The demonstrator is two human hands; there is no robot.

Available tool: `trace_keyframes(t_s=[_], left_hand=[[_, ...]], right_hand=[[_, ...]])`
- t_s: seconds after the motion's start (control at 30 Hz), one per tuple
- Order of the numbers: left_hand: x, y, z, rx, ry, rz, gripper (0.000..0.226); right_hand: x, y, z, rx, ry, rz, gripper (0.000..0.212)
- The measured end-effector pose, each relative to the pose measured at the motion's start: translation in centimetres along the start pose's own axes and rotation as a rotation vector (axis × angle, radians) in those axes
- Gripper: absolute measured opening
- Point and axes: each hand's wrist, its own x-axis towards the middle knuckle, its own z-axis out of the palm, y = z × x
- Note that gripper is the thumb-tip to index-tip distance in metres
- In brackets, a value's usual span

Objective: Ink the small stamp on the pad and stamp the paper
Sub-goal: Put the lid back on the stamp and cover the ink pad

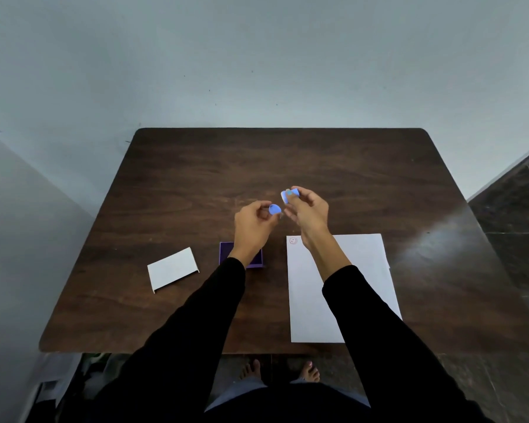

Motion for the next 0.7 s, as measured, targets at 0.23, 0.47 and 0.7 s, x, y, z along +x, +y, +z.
trace_keyframes(t_s=[0.23,0.47,0.7], left_hand=[[-0.5,-0.7,0.3,-0.087,0.009,-0.045,0.028],[-0.8,-1.0,0.2,-0.151,0.012,-0.072,0.027],[-1.5,-1.5,0.0,-0.274,-0.016,-0.093,0.03]], right_hand=[[0.2,1.4,0.2,-0.286,-0.038,-0.063,0.024],[-0.1,2.0,-0.2,-0.227,-0.098,-0.011,0.023],[-0.5,2.2,-0.7,-0.199,-0.165,-0.007,0.028]])
